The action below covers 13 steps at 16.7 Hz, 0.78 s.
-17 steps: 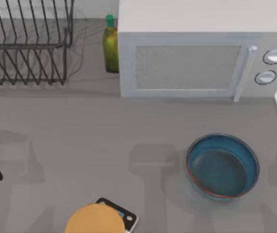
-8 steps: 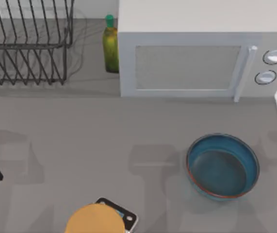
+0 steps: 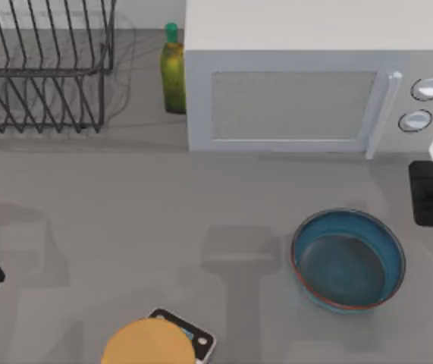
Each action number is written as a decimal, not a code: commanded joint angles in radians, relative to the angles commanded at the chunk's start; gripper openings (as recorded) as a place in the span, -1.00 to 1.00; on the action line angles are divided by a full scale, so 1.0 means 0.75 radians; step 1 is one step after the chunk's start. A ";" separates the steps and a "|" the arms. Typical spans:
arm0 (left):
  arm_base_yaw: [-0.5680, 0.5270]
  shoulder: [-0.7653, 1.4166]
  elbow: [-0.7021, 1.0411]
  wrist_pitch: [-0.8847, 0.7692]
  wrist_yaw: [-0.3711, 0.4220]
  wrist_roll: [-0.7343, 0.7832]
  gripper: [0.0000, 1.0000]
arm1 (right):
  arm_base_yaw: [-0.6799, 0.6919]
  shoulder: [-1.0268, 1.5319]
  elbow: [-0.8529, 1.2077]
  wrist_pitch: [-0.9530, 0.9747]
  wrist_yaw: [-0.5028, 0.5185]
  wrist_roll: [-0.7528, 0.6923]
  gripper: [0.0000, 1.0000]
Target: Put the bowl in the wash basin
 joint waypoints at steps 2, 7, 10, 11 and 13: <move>0.000 0.000 0.000 0.000 0.000 0.000 1.00 | 0.041 0.189 0.147 -0.129 0.000 0.044 1.00; 0.000 0.000 0.000 0.000 0.000 0.000 1.00 | 0.104 0.464 0.382 -0.323 -0.001 0.113 1.00; 0.000 0.000 0.000 0.000 0.000 0.000 1.00 | 0.110 0.488 0.403 -0.339 -0.002 0.119 1.00; 0.000 0.000 0.000 0.000 0.000 0.000 1.00 | 0.110 0.488 0.403 -0.339 -0.002 0.119 1.00; 0.000 0.000 0.000 0.000 0.000 0.000 1.00 | 0.103 0.483 0.399 -0.336 -0.002 0.117 1.00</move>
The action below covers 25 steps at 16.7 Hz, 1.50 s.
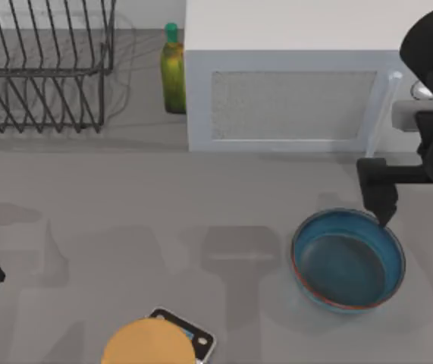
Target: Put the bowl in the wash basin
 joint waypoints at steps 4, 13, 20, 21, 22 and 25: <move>0.000 0.000 0.000 0.000 0.000 0.000 1.00 | 0.004 0.032 -0.075 0.097 0.000 -0.001 1.00; 0.000 0.000 0.000 0.000 0.000 0.000 1.00 | 0.011 0.173 -0.356 0.525 0.001 0.009 1.00; 0.000 0.000 0.000 0.000 0.000 0.000 1.00 | 0.011 0.173 -0.356 0.525 0.001 0.009 0.40; 0.000 0.000 0.000 0.000 0.000 0.000 1.00 | 0.011 0.173 -0.356 0.525 0.001 0.009 0.25; 0.000 0.000 0.000 0.000 0.000 0.000 1.00 | 0.011 0.173 -0.356 0.525 0.001 0.009 0.10; 0.000 0.000 0.000 0.000 0.000 0.000 1.00 | 0.011 0.173 -0.356 0.525 0.001 0.009 -0.36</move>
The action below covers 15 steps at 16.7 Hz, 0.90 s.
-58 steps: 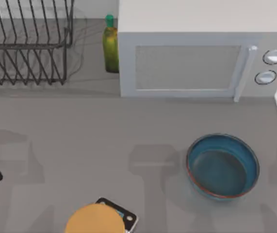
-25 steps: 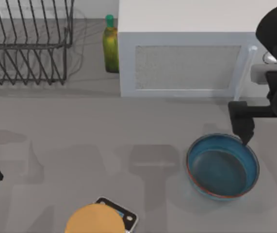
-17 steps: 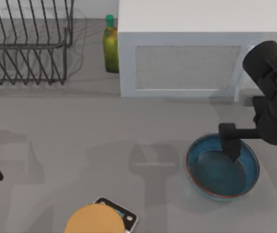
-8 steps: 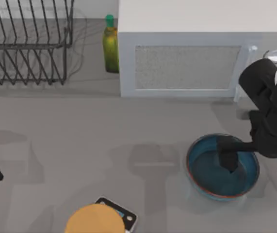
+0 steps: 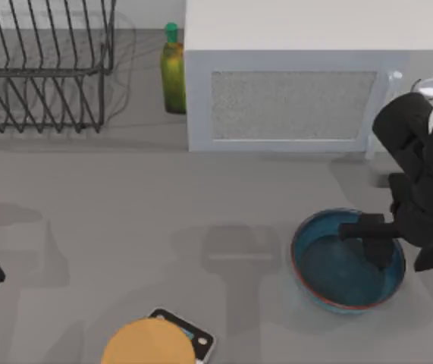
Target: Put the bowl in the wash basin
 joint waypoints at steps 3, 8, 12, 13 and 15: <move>0.000 0.000 0.000 0.000 0.000 0.000 1.00 | 0.000 0.000 0.000 0.000 0.000 0.000 -0.81; 0.000 0.000 0.000 0.000 0.000 0.000 1.00 | 0.000 0.000 0.000 0.000 0.000 0.000 -1.00; 0.000 0.000 0.000 0.000 0.000 0.000 1.00 | 0.000 0.000 0.000 0.000 0.000 0.000 -1.00; 0.000 0.000 0.000 0.000 0.000 0.000 1.00 | -0.001 -0.003 0.001 -0.001 0.001 0.000 -1.00; 0.000 0.000 0.000 0.000 0.000 0.000 1.00 | 0.000 -0.004 0.021 -0.022 0.001 0.000 -1.00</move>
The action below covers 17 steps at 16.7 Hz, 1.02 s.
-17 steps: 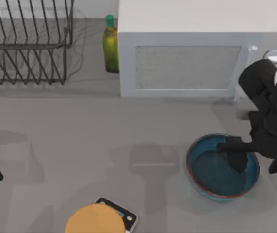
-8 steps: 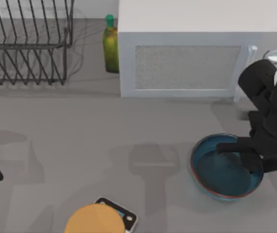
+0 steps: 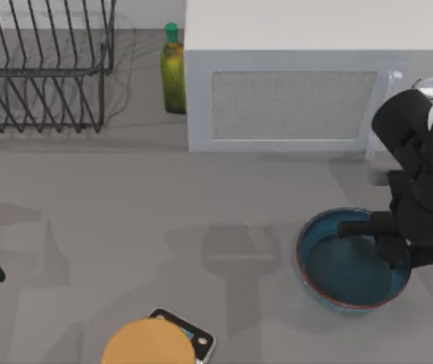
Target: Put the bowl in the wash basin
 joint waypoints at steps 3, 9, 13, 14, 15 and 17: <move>0.000 0.000 0.000 0.000 0.000 0.000 1.00 | 0.000 -0.023 0.123 -0.137 0.000 0.002 -1.00; 0.000 0.000 0.000 0.000 0.000 0.000 1.00 | -0.006 -0.120 0.467 -0.630 0.000 -0.004 -1.00; 0.000 0.000 0.000 0.000 0.000 0.000 1.00 | -0.009 -0.174 0.593 -0.769 0.000 -0.011 -1.00; 0.000 0.000 0.000 0.000 0.000 0.000 1.00 | -0.009 -0.175 0.595 -0.771 0.000 -0.011 -1.00; 0.000 0.000 0.000 0.000 0.000 0.000 1.00 | -0.009 -0.175 0.595 -0.771 0.000 -0.011 -1.00; 0.000 0.000 0.000 0.000 0.000 0.000 1.00 | -0.005 -0.170 0.591 -0.767 -0.001 -0.009 -1.00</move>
